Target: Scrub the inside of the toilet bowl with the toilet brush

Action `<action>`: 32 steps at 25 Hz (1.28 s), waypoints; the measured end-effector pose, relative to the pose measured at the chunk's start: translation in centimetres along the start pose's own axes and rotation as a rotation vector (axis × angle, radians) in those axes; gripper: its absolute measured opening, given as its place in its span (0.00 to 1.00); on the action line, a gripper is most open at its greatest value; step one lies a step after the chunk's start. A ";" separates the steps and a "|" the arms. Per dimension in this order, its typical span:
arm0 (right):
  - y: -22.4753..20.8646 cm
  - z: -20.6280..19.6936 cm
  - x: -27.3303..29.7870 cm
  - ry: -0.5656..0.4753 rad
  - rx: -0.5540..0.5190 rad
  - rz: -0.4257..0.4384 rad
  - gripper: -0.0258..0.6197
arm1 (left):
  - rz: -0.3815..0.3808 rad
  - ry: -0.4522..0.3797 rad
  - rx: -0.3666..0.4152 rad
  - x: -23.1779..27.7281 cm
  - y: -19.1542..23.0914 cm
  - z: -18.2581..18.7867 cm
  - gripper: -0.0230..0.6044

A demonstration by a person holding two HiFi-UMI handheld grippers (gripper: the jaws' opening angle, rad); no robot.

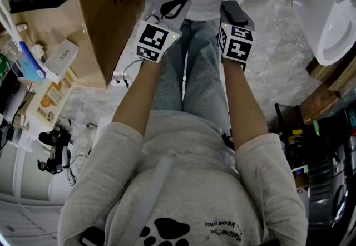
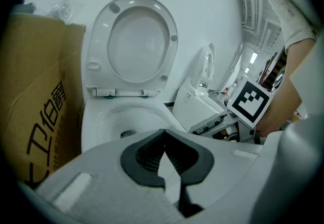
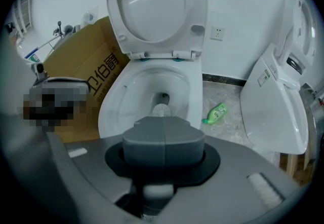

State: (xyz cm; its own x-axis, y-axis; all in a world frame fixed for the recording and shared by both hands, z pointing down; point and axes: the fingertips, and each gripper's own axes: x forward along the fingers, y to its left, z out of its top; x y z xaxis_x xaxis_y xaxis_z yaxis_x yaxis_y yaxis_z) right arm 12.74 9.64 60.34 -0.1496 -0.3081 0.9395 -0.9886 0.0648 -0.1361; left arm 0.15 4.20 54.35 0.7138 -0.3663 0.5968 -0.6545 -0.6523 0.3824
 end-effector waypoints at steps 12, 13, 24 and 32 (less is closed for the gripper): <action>2.9 -0.8 0.1 0.041 -0.043 0.045 0.27 | 0.010 -0.003 -0.004 -0.8 -0.5 -0.2 0.03; 3.1 -0.7 0.2 0.042 -0.043 0.049 0.27 | 0.011 -0.003 -0.003 -0.8 -0.6 -0.2 0.03; 5.1 2.0 -2.6 0.007 -0.067 0.089 0.27 | -0.003 -0.005 0.019 -2.3 -2.7 1.7 0.03; 3.7 5.3 -9.9 -0.063 -0.086 0.049 0.27 | -0.007 -0.051 0.037 -5.0 -5.3 6.9 0.03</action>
State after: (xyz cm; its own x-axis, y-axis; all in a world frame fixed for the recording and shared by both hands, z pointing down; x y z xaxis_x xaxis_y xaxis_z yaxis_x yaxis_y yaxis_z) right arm 10.47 7.87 48.89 -0.2012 -0.3613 0.9105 -0.9751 0.1619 -0.1513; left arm 1.72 4.88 44.46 0.7304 -0.3944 0.5576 -0.6406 -0.6788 0.3590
